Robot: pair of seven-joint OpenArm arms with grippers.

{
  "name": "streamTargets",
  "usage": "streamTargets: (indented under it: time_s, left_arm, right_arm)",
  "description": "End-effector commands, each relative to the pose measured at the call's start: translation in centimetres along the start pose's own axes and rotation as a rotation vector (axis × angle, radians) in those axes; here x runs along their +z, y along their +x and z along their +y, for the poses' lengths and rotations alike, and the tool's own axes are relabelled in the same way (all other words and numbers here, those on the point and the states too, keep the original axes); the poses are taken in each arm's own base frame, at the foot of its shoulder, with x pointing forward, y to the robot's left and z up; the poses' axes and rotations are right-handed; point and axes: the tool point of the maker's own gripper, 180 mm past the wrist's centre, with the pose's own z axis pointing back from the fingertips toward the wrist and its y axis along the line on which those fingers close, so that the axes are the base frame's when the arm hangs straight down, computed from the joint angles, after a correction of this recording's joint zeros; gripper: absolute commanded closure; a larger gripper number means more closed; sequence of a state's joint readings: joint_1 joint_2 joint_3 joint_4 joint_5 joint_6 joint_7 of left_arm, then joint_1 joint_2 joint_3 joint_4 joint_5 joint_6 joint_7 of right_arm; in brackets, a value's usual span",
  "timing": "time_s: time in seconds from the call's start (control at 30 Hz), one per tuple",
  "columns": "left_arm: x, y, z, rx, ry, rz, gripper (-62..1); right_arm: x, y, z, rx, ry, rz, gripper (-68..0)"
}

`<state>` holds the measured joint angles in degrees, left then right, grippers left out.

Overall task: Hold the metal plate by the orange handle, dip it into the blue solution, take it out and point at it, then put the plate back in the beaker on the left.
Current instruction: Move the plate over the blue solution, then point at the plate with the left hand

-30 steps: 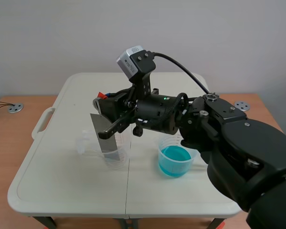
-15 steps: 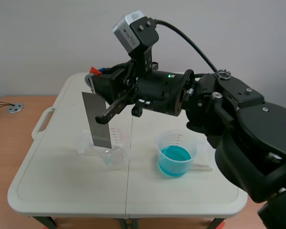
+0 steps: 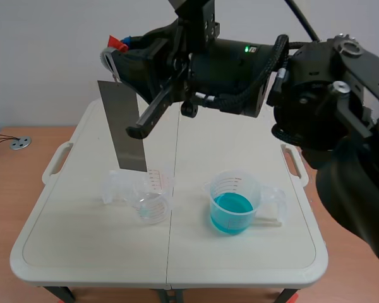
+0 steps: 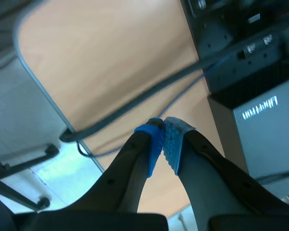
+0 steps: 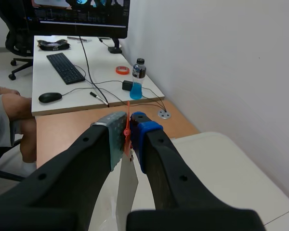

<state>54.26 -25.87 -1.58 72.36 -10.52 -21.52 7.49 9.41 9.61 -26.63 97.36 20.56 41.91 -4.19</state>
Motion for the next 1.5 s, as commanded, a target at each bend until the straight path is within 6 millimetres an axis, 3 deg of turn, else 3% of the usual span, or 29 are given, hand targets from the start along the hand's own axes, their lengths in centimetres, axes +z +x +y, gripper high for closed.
streamTargets:
  time_s: [0.0, 0.37, 0.6, 0.73, 0.93, 1.2, 1.47]
  left_arm:
    - [0.5, 2.0, 1.0, -0.013, 0.025, -0.054, -1.7]
    - [4.9, 11.2, 6.5, -0.12, 0.206, -0.277, -1.7]
    - [8.5, 17.8, 6.6, -0.232, 0.268, -0.439, -1.7]
    - [10.3, 21.5, 4.9, -0.301, 0.256, -0.553, -1.7]
    - [12.3, 27.2, 0.8, -0.432, 0.118, -0.765, -1.6]
    - [12.0, 31.9, -4.6, -0.592, -0.077, -0.887, -1.6]
    - [9.6, 34.3, -8.8, -0.722, -0.203, -0.883, -1.6]
  right_arm:
    - [0.6, 1.4, -0.4, 0.026, -0.011, -0.033, -1.1]
    - [3.8, 4.1, -1.5, 0.149, -0.077, -0.028, -1.1]
    - [6.2, 4.2, -2.7, 0.165, -0.12, 0.001, -1.1]
    - [7.8, 4.1, -3.3, 0.158, -0.148, 0.016, -1.1]
    - [9.7, 3.8, -4.1, 0.136, -0.172, 0.039, -1.1]
    - [11.7, 3.5, -4.7, 0.111, -0.206, 0.054, -1.1]
    - [12.9, 3.9, -5.6, 0.121, -0.241, 0.056, -1.1]
